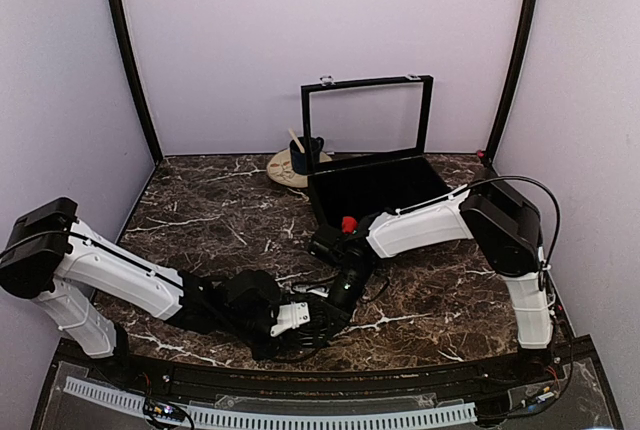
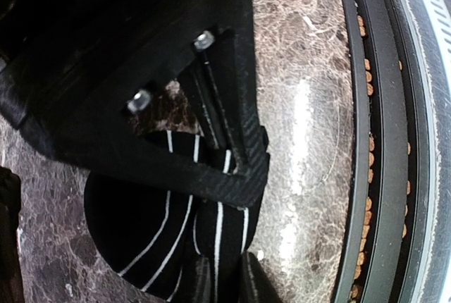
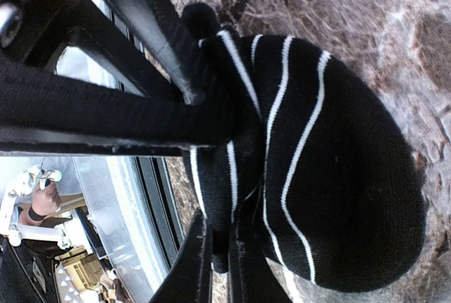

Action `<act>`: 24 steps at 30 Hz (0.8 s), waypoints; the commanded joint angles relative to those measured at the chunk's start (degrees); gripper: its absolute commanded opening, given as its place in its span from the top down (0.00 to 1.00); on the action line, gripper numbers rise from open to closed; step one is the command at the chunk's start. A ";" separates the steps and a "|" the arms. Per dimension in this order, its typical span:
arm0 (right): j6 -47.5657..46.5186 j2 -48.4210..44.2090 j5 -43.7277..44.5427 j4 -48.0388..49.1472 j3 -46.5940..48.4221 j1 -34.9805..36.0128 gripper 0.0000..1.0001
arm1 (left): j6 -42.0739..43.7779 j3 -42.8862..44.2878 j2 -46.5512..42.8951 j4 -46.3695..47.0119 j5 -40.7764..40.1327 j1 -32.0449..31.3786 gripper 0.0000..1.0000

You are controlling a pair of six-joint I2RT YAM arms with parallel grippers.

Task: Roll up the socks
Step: Roll the sock at the center of the board.

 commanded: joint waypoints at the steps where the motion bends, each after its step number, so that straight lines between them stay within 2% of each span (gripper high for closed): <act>1: 0.11 1.42 0.47 -1.10 0.24 -0.45 1.00 | 0.86 0.79 1.38 -3.40 0.68 -0.38 0.85; 10: 0.07 0.89 0.53 -1.23 -0.73 -0.46 1.00 | 1.08 1.81 3.75 -4.26 -1.08 -0.30 0.95; 14: 0.25 0.44 1.60 -0.93 -1.29 -0.58 0.95 | 1.05 2.42 4.78 -5.30 0.26 -0.21 0.99; 19: 2.02 -1.63 2.74 2.14 -4.01 -1.42 0.82 | 0.84 3.69 5.95 -8.15 3.67 0.95 1.00; 24: 4.08 -4.52 1.55 6.00 -7.77 -2.75 0.80 | -0.59 3.46 5.06 -8.68 8.76 3.99 1.00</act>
